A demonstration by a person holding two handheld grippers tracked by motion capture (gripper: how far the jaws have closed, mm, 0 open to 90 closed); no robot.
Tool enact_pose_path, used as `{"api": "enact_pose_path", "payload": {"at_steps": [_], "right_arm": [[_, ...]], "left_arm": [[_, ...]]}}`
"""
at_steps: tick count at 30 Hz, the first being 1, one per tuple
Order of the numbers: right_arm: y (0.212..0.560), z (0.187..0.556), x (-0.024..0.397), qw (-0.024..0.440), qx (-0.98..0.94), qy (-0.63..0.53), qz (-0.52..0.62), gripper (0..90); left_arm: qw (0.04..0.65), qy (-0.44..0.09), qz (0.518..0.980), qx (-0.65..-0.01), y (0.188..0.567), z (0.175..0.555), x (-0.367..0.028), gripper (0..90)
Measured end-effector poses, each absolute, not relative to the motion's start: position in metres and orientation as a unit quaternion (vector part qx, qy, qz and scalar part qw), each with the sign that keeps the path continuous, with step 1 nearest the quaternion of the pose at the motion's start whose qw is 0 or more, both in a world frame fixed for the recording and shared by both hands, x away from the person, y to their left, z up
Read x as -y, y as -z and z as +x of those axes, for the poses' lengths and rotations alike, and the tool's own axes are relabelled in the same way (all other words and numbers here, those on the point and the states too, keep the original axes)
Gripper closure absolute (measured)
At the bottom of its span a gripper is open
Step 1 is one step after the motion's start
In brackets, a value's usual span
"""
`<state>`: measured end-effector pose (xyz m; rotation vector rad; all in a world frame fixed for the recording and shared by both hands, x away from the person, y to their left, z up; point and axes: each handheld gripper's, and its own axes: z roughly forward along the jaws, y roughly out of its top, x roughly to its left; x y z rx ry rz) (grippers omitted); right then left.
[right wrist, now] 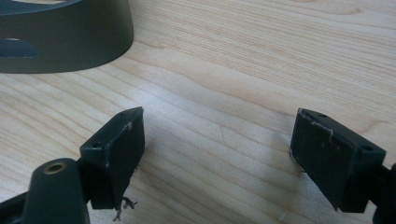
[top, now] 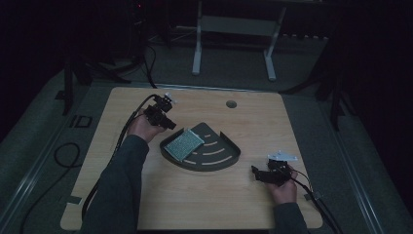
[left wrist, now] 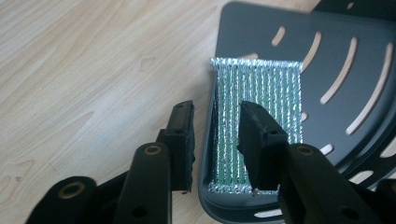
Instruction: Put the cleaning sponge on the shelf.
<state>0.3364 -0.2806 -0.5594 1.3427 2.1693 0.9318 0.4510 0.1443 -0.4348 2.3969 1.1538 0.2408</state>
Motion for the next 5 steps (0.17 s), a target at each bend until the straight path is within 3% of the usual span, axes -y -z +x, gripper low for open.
{"api": "enact_pose_path", "payload": {"at_steps": [5], "right_arm": [[0.559, 0.337, 0.281, 0.211, -0.781, -0.336, 0.483, 17.5]], "left_arm": [[0.259, -0.083, 0.854, -0.443, 0.434, 0.446, -0.159, 60.0]]}}
